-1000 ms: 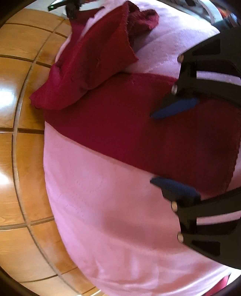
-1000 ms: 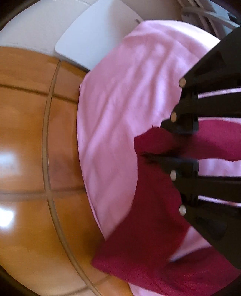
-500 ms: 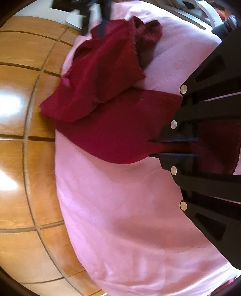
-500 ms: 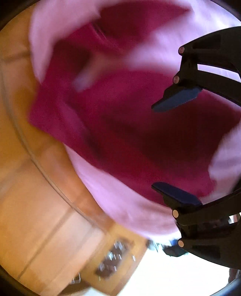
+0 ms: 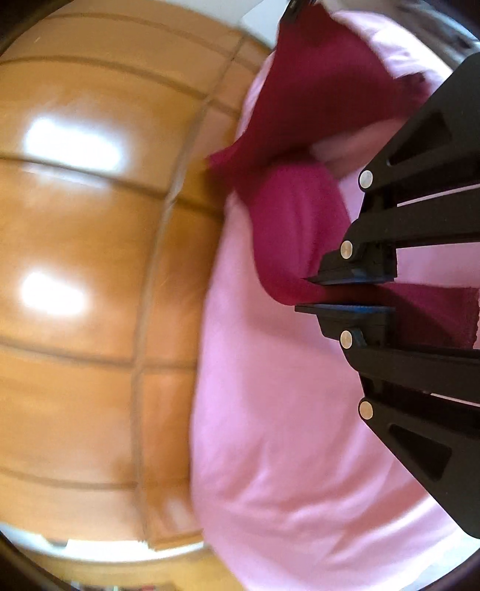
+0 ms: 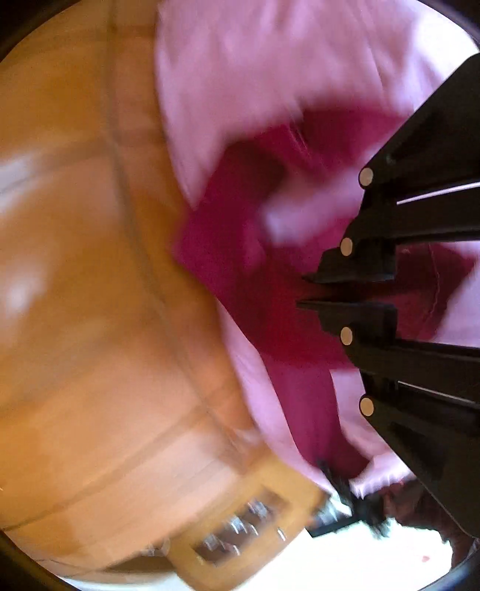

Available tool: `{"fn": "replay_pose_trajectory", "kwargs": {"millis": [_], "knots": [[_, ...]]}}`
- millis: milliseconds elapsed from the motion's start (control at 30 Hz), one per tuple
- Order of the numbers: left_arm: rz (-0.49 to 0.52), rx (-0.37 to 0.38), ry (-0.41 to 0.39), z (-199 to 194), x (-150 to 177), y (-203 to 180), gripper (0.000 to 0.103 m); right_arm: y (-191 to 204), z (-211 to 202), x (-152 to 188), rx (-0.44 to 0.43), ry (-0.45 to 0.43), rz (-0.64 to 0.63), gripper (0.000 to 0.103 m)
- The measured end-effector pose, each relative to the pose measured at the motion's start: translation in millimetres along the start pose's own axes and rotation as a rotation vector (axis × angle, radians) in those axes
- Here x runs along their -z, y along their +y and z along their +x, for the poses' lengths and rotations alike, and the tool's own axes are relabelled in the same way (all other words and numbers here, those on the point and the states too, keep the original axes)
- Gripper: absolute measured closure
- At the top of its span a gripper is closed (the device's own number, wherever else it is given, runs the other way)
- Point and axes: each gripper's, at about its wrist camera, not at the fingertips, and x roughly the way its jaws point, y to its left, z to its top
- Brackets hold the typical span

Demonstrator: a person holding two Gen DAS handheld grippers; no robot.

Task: Fold small clothes

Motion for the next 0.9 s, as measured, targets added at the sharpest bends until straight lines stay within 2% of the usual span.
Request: {"fn": "replay_pose_trajectory", "kwargs": {"millis": [133, 167, 267, 333, 433, 467, 500, 533, 567, 600, 667, 700, 767, 800, 867, 900], "knots": [[-0.026, -0.152, -0.035, 7.7, -31.7, 35.1, 0.096, -55.9, -10.2, -8.9, 0.308, -0.048, 0.025, 0.097], [-0.035, -0.217, -0.032, 16.1, -40.4, 44.4, 0.096, -66.3, -5.0, -11.2, 0.367, -0.046, 0.030, 0.097], [-0.099, -0.304, 0.004, 37.0, -52.3, 64.9, 0.096, -98.6, 12.7, -7.3, 0.574, -0.020, 0.010, 0.097], [-0.125, -0.309, 0.015, 41.6, -52.8, 71.0, 0.096, -119.0, 25.5, -3.9, 0.655, 0.017, 0.011, 0.097], [-0.114, -0.320, 0.044, 47.9, -44.3, 63.2, 0.096, -133.9, 44.0, -3.2, 0.703, 0.067, 0.016, 0.095], [-0.116, -0.326, 0.049, 49.7, -43.7, 64.1, 0.091, -132.9, 45.9, -2.0, 0.692, 0.072, 0.019, 0.092], [-0.114, -0.331, 0.059, 51.2, -37.5, 61.0, 0.087, -126.9, 40.2, 0.2, 0.678, 0.058, 0.015, 0.076], [-0.111, -0.330, 0.062, 50.1, -34.9, 59.5, 0.079, -120.7, 36.3, 0.4, 0.657, 0.039, 0.007, 0.045], [-0.106, -0.332, 0.062, 48.3, -28.7, 56.0, 0.070, -110.1, 31.4, 3.4, 0.631, 0.008, -0.011, 0.036], [-0.104, -0.333, 0.062, 46.1, -24.0, 53.6, 0.066, -99.1, 31.9, 7.3, 0.608, -0.005, -0.036, 0.035], [-0.109, -0.313, 0.062, 43.4, -14.5, 51.1, 0.061, -70.5, 30.2, 17.4, 0.500, 0.014, -0.096, 0.035], [-0.113, -0.289, 0.068, 41.4, -7.4, 47.8, 0.061, -51.5, 30.5, 26.4, 0.402, 0.046, -0.125, 0.035], [-0.110, -0.270, 0.081, 41.9, 0.8, 40.6, 0.061, -12.3, 37.4, 49.1, 0.243, 0.128, -0.214, 0.035], [-0.109, -0.253, 0.094, 42.1, 7.3, 36.9, 0.061, 7.4, 43.5, 63.0, 0.190, 0.168, -0.276, 0.035], [-0.114, -0.220, 0.123, 43.3, 18.0, 31.1, 0.061, 45.2, 65.2, 98.4, 0.124, 0.286, -0.405, 0.035], [-0.116, -0.200, 0.139, 44.1, 25.2, 27.1, 0.061, 58.2, 79.2, 118.5, 0.135, 0.347, -0.465, 0.035]]}}
